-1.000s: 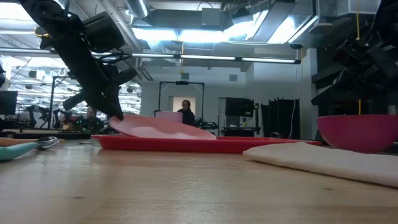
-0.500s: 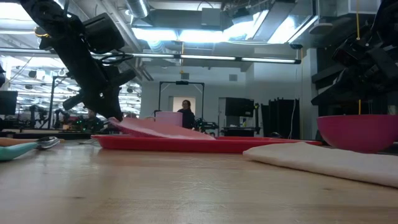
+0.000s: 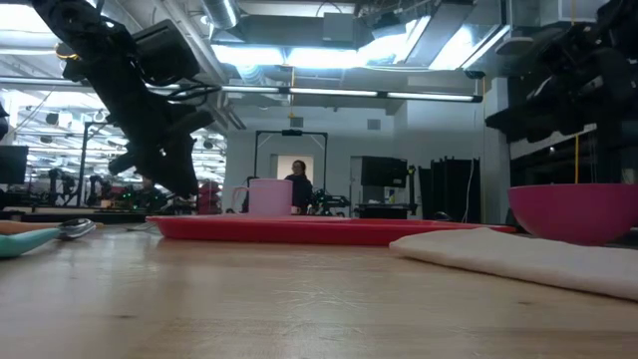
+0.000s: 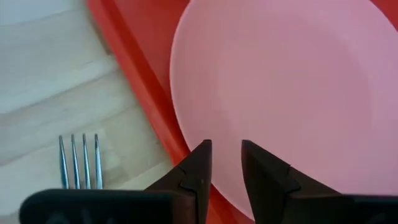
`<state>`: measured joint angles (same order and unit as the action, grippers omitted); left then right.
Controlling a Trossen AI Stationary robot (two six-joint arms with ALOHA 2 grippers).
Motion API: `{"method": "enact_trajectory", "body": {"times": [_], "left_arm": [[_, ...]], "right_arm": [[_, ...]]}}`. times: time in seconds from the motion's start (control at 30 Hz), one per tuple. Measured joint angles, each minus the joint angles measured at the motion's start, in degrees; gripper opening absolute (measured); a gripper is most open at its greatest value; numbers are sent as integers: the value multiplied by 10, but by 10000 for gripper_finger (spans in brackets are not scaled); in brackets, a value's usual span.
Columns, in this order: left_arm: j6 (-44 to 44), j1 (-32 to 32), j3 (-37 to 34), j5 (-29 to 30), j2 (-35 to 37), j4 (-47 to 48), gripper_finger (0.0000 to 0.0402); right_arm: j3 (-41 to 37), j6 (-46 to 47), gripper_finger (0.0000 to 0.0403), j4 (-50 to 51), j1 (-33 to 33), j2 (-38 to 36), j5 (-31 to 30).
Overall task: Set up tray
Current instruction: Put the dark pink bowl on the light pink plate
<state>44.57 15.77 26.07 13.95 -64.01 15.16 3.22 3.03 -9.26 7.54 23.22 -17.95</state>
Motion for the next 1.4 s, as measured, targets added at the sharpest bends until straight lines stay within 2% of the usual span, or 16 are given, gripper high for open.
{"method": "enact_trajectory", "body": {"times": [0.13,0.27,0.53,0.73,0.9,1.0,1.13,1.23,1.4], "left_arm": [[-50,-6,0,5,0,-7,80],[-108,-21,0,42,0,-41,80],[-294,-58,0,54,0,-188,76],[-375,-80,0,22,0,-298,65],[-432,-90,0,-19,0,-358,53],[-457,-93,0,-30,0,-382,47],[-481,-94,0,-32,0,-393,42],[-504,-93,0,-32,0,-394,40],[-518,-93,0,-35,0,-391,39]], "right_arm": [[0,-6,9,0,0,0,0],[0,-7,7,1,0,0,1],[0,-7,27,6,0,0,0],[8,-16,23,-2,0,0,0],[59,-19,6,23,0,0,-3],[112,2,10,91,0,1,-28],[195,69,6,263,0,14,-90],[253,171,5,381,0,26,-142],[334,338,13,559,0,39,-155]]}}
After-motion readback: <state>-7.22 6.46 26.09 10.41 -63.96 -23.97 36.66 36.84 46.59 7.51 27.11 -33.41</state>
